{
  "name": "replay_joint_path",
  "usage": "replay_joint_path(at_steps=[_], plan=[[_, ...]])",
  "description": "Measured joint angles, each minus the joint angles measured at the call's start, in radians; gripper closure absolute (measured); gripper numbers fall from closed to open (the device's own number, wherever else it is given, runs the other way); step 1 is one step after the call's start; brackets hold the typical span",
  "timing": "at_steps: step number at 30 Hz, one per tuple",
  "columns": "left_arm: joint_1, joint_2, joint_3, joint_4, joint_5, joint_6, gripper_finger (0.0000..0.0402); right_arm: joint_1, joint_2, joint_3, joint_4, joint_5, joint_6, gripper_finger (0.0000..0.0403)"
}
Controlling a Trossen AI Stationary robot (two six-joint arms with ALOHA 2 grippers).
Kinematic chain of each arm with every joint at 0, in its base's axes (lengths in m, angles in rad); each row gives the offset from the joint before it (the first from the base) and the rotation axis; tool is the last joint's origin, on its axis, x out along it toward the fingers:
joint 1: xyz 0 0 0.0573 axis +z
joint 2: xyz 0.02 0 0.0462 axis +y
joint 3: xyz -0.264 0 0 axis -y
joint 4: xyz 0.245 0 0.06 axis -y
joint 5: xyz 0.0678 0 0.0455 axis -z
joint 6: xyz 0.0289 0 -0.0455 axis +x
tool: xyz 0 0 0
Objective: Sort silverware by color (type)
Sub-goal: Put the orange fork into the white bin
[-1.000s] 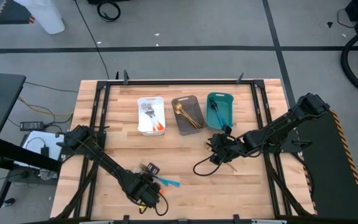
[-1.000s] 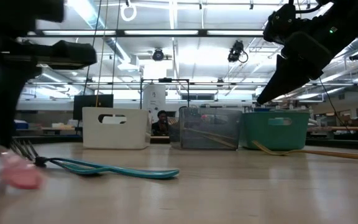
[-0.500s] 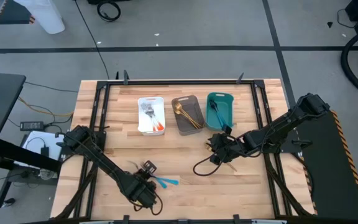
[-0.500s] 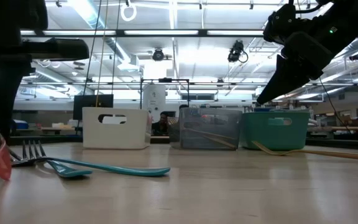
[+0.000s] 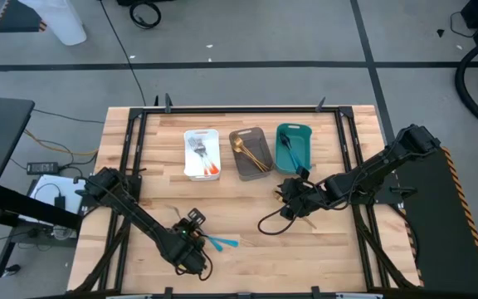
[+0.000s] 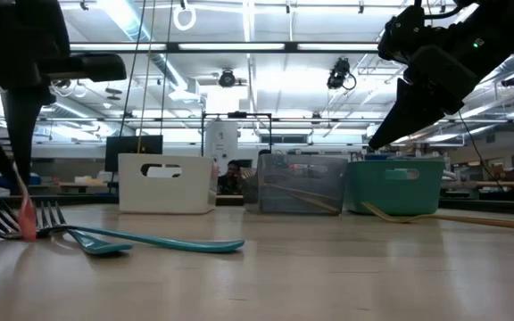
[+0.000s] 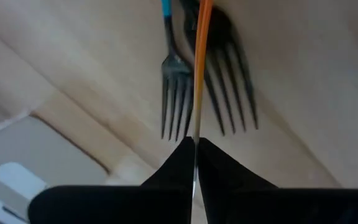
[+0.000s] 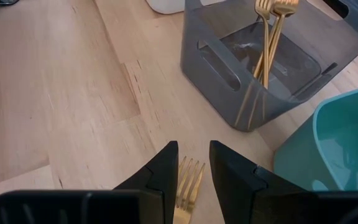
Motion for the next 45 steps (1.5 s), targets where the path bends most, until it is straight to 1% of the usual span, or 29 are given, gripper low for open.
replay_joint_path(at_steps=[6,11,16,20,23,27,33,38,43,45], plan=[[0.0,0.0,0.0,-0.076,-0.013,0.0,0.0384,0.0,0.0,0.0,0.0,0.0,0.0,0.03],[0.0,-0.001,0.0,-0.143,-0.056,0.0,0.0384,0.0,0.0,0.0,0.0,0.0,0.0,0.03],[0.001,-0.003,0.0,-0.173,-0.099,0.012,0.0385,0.0,0.0,0.0,0.001,0.0,0.0,0.03],[0.008,-0.041,0.0,-0.178,-0.117,0.012,0.0385,0.0,0.0,0.0,0.007,0.0,0.0,0.03],[0.01,-0.101,0.0,-0.176,-0.158,0.005,0.0385,0.0,0.0,0.0,0.008,0.0,0.0,0.03],[0.019,-0.177,0.002,-0.154,-0.209,0.004,0.0385,0.0,0.0,0.0,0.017,0.0,-0.006,0.03],[0.056,-0.254,0.002,-0.082,-0.239,0.042,0.0385,0.0,0.0,0.0,0.032,0.0,-0.032,0.03],[0.087,-0.268,-0.002,-0.038,-0.239,0.101,0.0385,0.0,0.0,0.001,0.04,0.0,-0.048,0.03],[0.124,-0.267,-0.061,0.041,-0.227,0.187,0.0385,0.0,0.0,0.0,0.046,0.0,-0.057,0.03],[0.137,-0.267,-0.083,0.044,-0.227,0.201,0.0385,0.0,0.0,0.001,0.045,0.0,-0.06,0.03]])
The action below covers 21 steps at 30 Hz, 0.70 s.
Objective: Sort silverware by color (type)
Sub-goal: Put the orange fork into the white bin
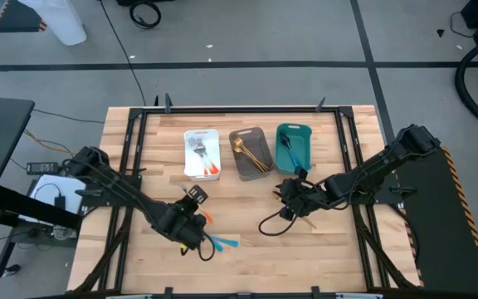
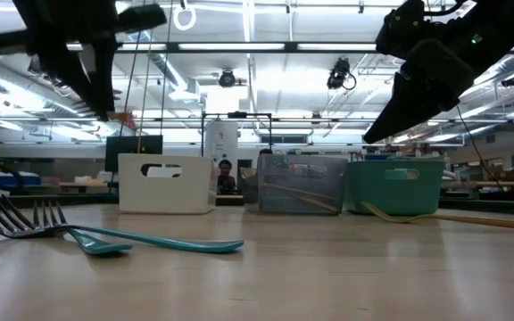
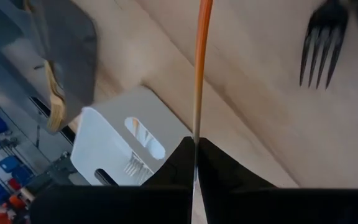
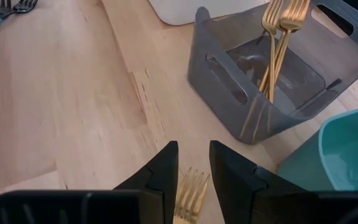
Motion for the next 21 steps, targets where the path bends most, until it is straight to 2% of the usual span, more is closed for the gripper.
replay_joint_path(at_steps=[10,21], plan=[[0.051,-0.089,-0.084,0.103,0.034,0.049,0.0385,-0.001,0.0,0.0,0.004,0.0,-0.009,0.03],[0.11,-0.22,-0.218,0.297,0.037,0.196,0.0386,-0.001,0.0,0.0,0.007,0.0,-0.009,0.03]])
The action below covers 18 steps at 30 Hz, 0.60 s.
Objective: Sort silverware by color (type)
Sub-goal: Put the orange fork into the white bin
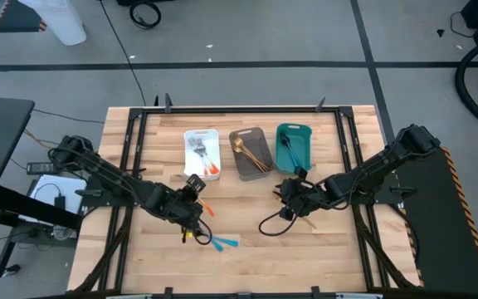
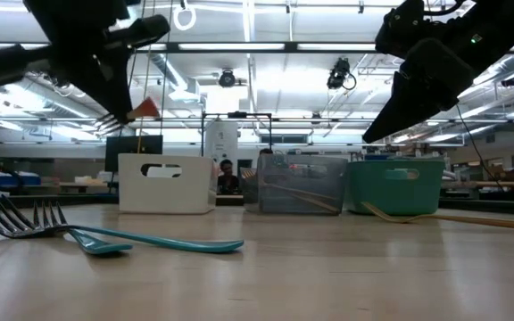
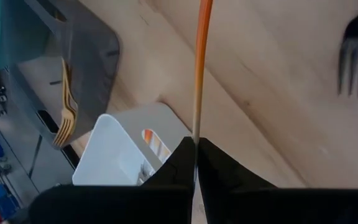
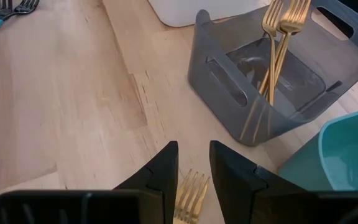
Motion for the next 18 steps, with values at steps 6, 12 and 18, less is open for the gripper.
replay_joint_path(at_steps=[6,12,18], plan=[[0.038,-0.006,-0.057,0.061,0.015,0.076,0.0386,-0.001,0.0,0.0,0.0,0.0,0.0,0.03],[0.095,-0.006,-0.086,0.149,0.086,0.134,0.0386,-0.001,0.0,0.0,0.001,0.0,-0.006,0.03],[0.163,-0.006,-0.088,0.167,0.124,0.186,0.0386,-0.001,0.0,0.0,0.002,0.0,-0.008,0.03]])
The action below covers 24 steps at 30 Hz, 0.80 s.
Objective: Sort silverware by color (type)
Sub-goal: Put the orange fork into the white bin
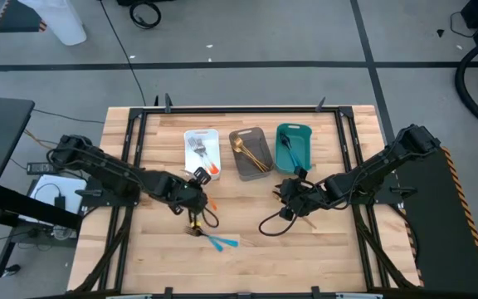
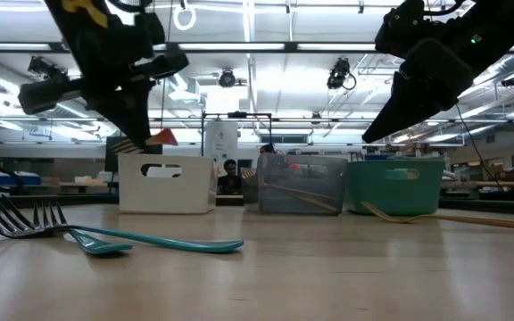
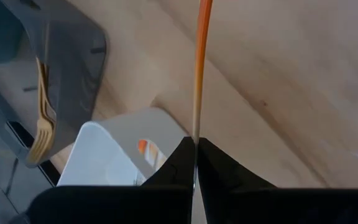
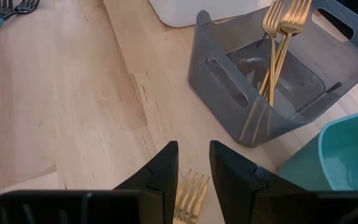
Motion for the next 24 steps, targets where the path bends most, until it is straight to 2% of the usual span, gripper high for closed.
replay_joint_path(at_steps=[11,17,21,24], plan=[[0.151,0.0,0.0,0.002,0.034,0.122,0.0386,0.0,0.0,0.0,0.0,0.0,-0.001,0.03],[0.234,-0.004,0.0,0.003,0.103,0.176,0.0386,0.002,0.0,0.0,0.0,0.0,0.016,0.03],[0.268,-0.04,0.0,0.016,0.142,0.217,0.0386,0.003,0.0,0.0,0.001,0.0,0.027,0.03],[0.288,-0.095,0.0,0.055,0.213,0.23,0.0386,0.003,0.0,0.0,0.001,-0.006,0.043,0.03]])
